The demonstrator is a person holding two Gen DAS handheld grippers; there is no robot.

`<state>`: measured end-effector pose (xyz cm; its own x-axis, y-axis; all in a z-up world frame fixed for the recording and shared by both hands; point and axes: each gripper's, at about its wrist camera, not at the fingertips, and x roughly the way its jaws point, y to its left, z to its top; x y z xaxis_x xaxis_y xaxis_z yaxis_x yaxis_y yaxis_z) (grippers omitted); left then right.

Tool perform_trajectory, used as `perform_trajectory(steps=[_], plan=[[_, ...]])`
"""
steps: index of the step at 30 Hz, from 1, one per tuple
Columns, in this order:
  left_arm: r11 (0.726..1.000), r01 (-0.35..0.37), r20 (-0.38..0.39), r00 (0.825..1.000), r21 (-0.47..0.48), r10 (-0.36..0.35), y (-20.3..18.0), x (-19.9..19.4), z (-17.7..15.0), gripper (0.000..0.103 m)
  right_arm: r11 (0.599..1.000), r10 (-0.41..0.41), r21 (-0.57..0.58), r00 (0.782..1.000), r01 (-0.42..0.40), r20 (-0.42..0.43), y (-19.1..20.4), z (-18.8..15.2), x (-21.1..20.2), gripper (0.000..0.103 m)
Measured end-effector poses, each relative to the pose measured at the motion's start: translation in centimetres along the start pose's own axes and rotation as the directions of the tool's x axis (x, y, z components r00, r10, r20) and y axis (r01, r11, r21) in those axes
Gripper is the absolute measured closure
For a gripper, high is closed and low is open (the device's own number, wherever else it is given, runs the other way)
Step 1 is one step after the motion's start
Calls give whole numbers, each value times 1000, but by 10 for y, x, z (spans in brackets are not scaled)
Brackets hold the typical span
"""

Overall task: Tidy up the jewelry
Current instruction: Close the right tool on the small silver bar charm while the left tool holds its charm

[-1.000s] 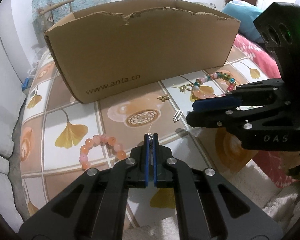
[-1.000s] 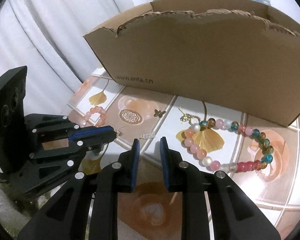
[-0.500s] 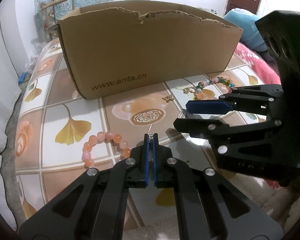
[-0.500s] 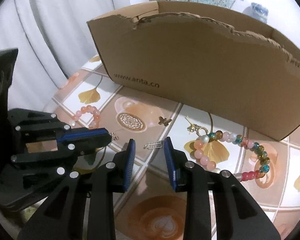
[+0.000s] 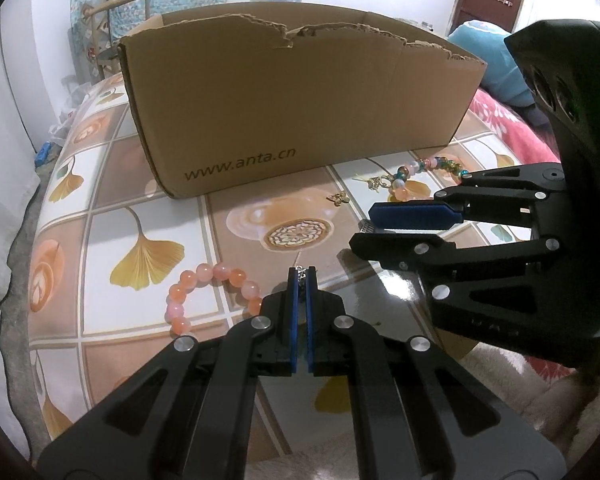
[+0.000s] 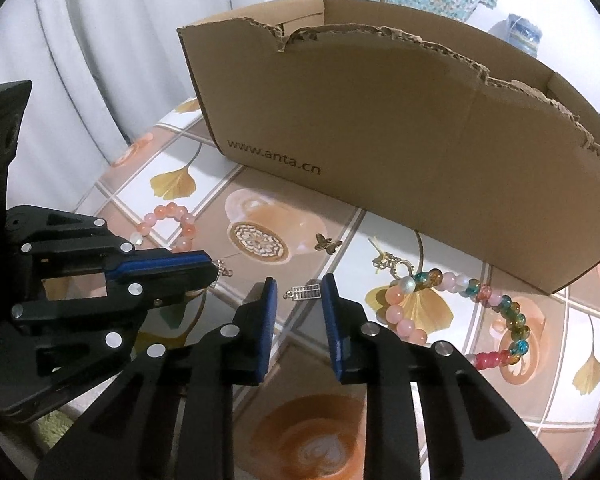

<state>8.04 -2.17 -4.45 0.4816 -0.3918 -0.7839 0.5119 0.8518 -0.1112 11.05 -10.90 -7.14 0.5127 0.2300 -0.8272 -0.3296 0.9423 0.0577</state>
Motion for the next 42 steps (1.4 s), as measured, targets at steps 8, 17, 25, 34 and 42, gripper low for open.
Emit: perform_trajectory(steps=[8,17,25,34,42], plan=[[1000,0,0,1000,2,0,0,0,0,100,1000,10,0,1000,-10,-9,0,2,2,88],[1000,1,1,1000,0,-1,0,0,0,100,1000,24,15,1000,-24,3,-5,-2,-1,88],[1000,2,13,1000,2,-2,1,-2,1,100,999,27,19,1000,-28,16,-11,-3,-8,88],[1000,-2,55,998,24,0,-5,-12,4,100,999,23,28,998,-25,59,-18,-5,-30,88],[999,-12,116,993,33,9,-12,-34,10,100,999,23,30,990,-28,138,-23,-4,-67,88]])
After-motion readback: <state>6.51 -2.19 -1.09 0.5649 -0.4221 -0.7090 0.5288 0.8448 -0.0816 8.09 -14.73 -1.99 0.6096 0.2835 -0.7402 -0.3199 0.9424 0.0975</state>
